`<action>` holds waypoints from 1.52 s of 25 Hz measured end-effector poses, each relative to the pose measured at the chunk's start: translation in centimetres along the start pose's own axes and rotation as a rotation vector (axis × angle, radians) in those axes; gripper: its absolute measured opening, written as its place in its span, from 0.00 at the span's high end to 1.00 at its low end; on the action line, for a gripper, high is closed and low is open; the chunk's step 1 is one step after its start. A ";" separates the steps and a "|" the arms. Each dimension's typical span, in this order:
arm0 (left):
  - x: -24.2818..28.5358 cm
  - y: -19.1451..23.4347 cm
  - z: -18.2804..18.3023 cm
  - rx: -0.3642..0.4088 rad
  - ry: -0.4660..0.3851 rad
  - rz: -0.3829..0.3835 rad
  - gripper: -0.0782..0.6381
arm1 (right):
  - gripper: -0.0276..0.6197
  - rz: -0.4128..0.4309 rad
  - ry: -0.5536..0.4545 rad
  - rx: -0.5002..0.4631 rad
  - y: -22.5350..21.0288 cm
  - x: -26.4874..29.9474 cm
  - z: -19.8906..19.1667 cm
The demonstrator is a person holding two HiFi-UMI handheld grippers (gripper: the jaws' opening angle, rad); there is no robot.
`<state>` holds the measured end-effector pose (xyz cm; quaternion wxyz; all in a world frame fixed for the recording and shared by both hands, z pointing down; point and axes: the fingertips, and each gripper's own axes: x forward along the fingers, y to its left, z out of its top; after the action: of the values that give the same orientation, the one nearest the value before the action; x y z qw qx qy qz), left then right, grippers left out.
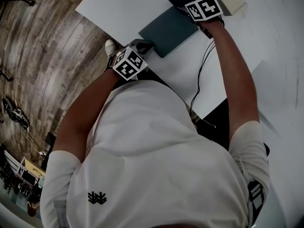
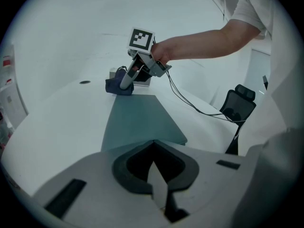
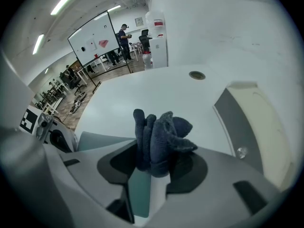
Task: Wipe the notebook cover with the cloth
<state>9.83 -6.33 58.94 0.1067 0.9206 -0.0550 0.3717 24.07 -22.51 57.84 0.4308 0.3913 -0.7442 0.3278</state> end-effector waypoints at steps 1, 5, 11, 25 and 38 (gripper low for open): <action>0.0 0.0 0.0 -0.002 0.002 -0.002 0.88 | 0.70 -0.015 -0.007 0.007 -0.5 -0.1 0.1; 0.0 0.0 -0.2 -0.012 0.009 -0.009 0.88 | 0.70 -0.120 -0.017 -0.010 -2.5 -0.5 -0.4; -0.2 0.4 -0.7 -0.068 0.015 -0.050 0.88 | 0.70 -0.149 -0.116 0.055 -2.5 -2.9 -1.4; -8.3 0.4 2.0 -0.163 -0.071 -0.100 0.88 | 0.70 -0.183 -0.421 0.360 5.3 -10.1 -11.6; -16.6 1.5 3.8 -0.073 -0.202 -0.244 0.88 | 0.70 -0.342 -0.525 0.610 23.3 -11.6 -16.9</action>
<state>0.26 -8.34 44.97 0.1783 0.9487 0.0331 0.2591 14.18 6.03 50.94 0.1394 0.6883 -0.6221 0.3460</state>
